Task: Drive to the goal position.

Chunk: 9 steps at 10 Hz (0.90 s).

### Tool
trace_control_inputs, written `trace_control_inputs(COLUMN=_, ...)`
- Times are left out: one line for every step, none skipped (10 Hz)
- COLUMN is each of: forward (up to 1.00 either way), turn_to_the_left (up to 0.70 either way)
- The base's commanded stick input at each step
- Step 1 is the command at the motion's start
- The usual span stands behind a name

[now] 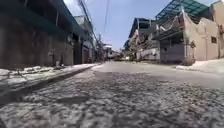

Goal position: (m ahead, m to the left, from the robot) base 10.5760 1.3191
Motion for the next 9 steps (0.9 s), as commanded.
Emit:
trace_control_inputs(forward=1.00, turn_to_the_left=0.00)
trace_control_inputs(forward=1.00, turn_to_the_left=0.00)
trace_control_inputs(forward=1.00, turn_to_the_left=0.00)
trace_control_inputs(forward=1.00, turn_to_the_left=0.00)
trace_control_inputs(forward=1.00, turn_to_the_left=0.00)
trace_control_inputs(forward=1.00, turn_to_the_left=0.00)
trace_control_inputs(forward=1.00, turn_to_the_left=0.00)
trace_control_inputs(forward=1.00, turn_to_the_left=-0.01)
trace_control_inputs(forward=1.00, turn_to_the_left=-0.02)
